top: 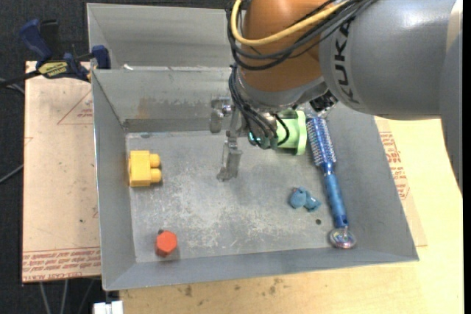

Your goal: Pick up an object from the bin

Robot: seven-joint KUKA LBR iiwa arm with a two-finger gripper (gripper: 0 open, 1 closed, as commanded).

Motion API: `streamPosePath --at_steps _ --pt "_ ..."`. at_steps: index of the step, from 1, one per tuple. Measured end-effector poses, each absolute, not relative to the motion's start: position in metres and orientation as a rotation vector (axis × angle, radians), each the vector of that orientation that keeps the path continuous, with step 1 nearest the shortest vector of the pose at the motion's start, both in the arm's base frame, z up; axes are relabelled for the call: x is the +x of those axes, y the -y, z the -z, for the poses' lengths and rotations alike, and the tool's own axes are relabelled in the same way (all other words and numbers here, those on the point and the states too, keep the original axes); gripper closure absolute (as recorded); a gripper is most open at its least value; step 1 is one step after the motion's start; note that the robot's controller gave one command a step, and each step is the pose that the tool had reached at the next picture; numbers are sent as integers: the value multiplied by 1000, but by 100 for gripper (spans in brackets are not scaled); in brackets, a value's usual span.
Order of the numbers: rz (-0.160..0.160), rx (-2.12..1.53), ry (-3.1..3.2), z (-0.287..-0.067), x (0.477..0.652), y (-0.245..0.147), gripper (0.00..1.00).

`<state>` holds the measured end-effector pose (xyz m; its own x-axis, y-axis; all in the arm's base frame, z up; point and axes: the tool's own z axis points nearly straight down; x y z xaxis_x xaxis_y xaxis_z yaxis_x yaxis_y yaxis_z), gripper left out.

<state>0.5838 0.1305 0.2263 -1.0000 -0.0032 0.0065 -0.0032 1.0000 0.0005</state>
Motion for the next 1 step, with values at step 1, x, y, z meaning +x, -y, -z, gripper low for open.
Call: streamPosePath --at_steps 1 --pt "3 218 3127 -156 535 -199 0"
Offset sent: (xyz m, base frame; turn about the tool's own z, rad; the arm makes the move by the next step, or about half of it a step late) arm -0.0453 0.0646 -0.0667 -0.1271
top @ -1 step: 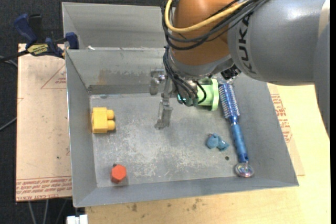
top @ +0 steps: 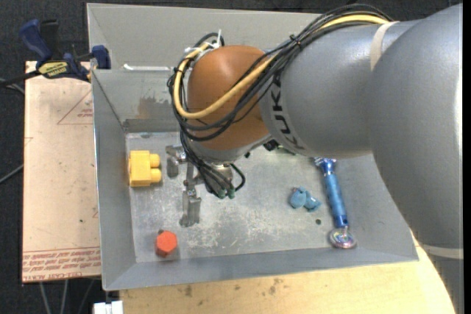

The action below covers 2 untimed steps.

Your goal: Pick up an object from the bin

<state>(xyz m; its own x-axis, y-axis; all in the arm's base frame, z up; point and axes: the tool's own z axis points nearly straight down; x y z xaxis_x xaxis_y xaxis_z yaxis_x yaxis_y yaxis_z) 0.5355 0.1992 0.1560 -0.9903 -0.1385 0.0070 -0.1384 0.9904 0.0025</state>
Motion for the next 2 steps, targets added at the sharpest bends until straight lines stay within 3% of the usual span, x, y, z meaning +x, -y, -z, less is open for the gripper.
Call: streamPosePath --at_steps 1,2 --pt "0 551 3088 -70 497 -232 0" --pt "5 547 3090 -76 499 -233 100"
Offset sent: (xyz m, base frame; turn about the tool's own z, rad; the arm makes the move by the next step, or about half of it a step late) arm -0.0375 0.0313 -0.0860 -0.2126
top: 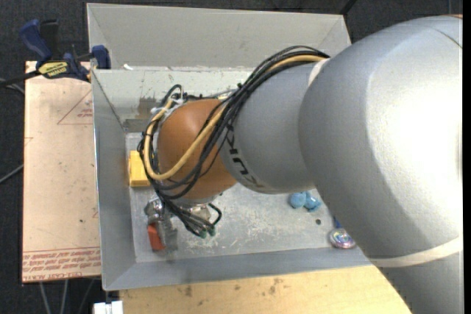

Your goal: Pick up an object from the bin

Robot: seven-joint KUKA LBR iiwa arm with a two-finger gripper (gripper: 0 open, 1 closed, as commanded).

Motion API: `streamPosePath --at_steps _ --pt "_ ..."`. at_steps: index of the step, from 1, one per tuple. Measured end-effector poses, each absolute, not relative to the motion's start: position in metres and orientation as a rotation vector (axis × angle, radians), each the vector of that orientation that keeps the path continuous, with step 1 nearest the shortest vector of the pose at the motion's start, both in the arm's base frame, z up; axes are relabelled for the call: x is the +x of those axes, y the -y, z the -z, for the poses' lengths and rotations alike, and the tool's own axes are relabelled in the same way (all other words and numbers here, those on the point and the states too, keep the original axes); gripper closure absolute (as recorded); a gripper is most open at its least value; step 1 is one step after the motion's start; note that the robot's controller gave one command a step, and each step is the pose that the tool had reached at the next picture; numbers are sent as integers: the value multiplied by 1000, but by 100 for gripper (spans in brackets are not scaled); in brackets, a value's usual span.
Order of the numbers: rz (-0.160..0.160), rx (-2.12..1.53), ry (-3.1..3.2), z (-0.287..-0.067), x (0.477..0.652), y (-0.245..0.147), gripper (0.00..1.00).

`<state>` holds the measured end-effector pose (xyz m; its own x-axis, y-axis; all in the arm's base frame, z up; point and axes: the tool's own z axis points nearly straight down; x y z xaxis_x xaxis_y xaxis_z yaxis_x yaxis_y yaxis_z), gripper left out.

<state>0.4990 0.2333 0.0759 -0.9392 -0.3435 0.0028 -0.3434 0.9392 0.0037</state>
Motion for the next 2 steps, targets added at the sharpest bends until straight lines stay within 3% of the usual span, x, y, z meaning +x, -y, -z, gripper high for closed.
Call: streamPosePath --at_steps 1,2 --pt "3 577 3099 -183 508 -213 100" --pt "2 686 3080 -276 559 -204 100"
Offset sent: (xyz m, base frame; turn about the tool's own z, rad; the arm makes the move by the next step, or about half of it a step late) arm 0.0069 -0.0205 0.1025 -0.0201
